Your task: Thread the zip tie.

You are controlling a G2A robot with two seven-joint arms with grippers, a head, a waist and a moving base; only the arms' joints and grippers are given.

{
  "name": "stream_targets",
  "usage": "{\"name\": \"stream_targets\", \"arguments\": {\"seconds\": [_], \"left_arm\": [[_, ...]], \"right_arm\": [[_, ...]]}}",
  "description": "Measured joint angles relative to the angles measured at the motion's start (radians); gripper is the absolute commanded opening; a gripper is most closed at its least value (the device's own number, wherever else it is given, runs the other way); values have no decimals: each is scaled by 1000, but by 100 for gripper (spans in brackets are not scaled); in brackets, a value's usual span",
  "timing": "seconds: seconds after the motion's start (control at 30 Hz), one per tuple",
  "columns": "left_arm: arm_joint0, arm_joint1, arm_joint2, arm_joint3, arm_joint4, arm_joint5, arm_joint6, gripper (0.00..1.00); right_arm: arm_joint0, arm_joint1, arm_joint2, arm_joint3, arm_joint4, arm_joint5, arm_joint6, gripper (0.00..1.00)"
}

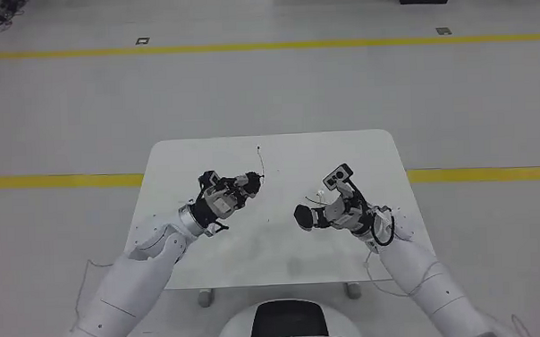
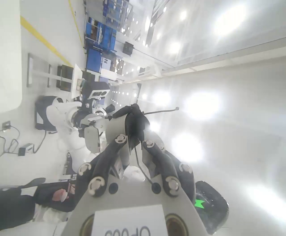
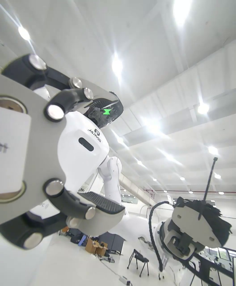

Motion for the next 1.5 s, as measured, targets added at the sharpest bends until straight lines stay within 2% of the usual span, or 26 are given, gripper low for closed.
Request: {"name": "stream_targets", "arguments": {"seconds": [0.07,0.13,0.3,0.4,0.5,0.63,0.73,0.97,1.03,1.13,1.37,1.4,1.5], "left_arm": [[-9,-3,7,8,-21,9,-25,0],[-16,-3,6,12,-10,-4,-37,0],[-15,-4,6,10,-10,-4,-34,0],[-13,-8,15,3,-37,6,-35,0],[-12,-14,23,9,-111,31,-69,0],[-23,-22,27,38,-224,66,-132,0],[-33,-24,27,48,-236,69,-160,0],[-30,-27,36,37,-231,66,-139,0],[-29,-31,45,33,-237,62,-123,0],[-29,-37,55,34,-253,50,-109,0],[-30,-50,69,41,-290,20,-110,0],[-31,-51,70,42,-290,18,-114,0],[-32,-53,70,45,-291,15,-123,0]], "right_arm": [[7,-3,-10,4,9,-5,0,100],[7,-2,-10,4,9,-6,0,100],[5,-3,-10,0,8,-4,-4,100],[-4,-8,-20,-27,8,6,-46,100],[-2,-16,-32,-31,-3,-22,-59,100],[4,-27,-45,-29,3,-62,-55,100],[7,-30,-47,-30,6,-76,-43,100],[4,-31,-46,-42,3,-74,-59,100],[-3,-34,-42,-60,-12,-100,-89,100],[-10,-41,-43,-73,3,-128,-96,100],[-3,-64,-45,-59,7,-129,-103,100],[-2,-67,-44,-55,8,-129,-103,99],[1,-77,-40,-45,13,-129,-96,81]]}}
